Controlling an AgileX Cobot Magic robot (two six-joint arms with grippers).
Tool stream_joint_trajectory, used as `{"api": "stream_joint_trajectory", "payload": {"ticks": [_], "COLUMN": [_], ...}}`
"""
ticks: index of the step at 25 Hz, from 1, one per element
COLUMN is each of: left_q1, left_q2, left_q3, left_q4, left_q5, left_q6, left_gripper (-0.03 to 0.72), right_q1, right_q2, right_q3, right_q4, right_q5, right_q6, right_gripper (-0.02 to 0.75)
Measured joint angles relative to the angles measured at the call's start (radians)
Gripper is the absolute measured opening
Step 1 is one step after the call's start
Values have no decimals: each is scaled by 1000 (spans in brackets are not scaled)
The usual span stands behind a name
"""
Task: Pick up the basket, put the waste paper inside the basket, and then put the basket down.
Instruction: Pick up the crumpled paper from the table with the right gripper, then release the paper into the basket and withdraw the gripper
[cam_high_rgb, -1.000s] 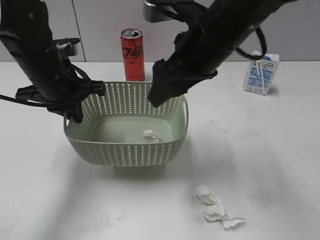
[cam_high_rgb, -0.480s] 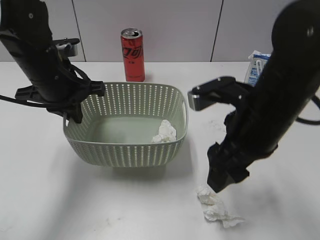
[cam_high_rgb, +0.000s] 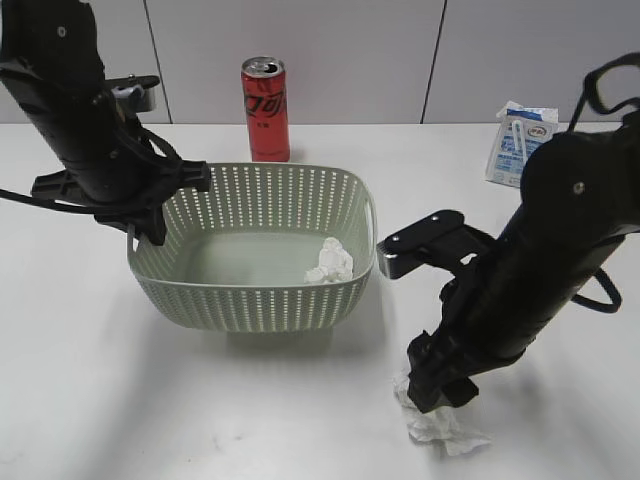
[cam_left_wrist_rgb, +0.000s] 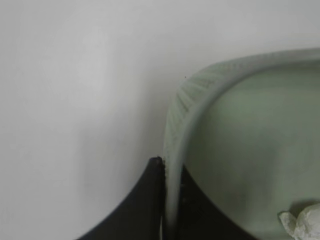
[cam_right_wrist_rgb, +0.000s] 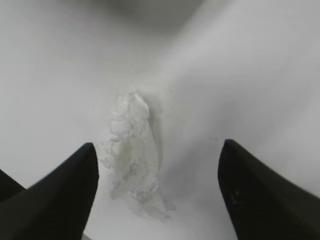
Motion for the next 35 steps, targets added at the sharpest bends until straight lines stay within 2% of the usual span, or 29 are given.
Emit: {"api": "stream_joint_trajectory", "payload": {"ticks": [6,13,14,16,18,20,28,35], "left_q1": [0,0,0,0,0,0,0,0], "left_q2": [0,0,0,0,0,0,0,0], "left_q3": [0,0,0,0,0,0,0,0], "left_q4": [-1,-4,-4,-4,-4,-5,-8,-9], "left_q5": [-3,-3,-3,-3,-2,-1,-1,-2], "left_q6": [0,0,0,0,0,0,0,0], "left_gripper": [0,0,0,0,0,0,0,0], "right_q1": [28,64,65,65,65,66,67,67], "right_q2": [115,160,165,170,164,130,-159,-102], "right_q3": [-1,-30,-38,-53,-58,-60,-132,-425], "right_q4": [0,-27,-28,-30,-30,-23,17,273], "right_q5": [1,-2,6,30,55,67,46,-47], "right_q6": [-2,-13,-14,-16,-17,-18,-49,-253], "right_gripper": [552,459,427,312,115,41,24,23]}}
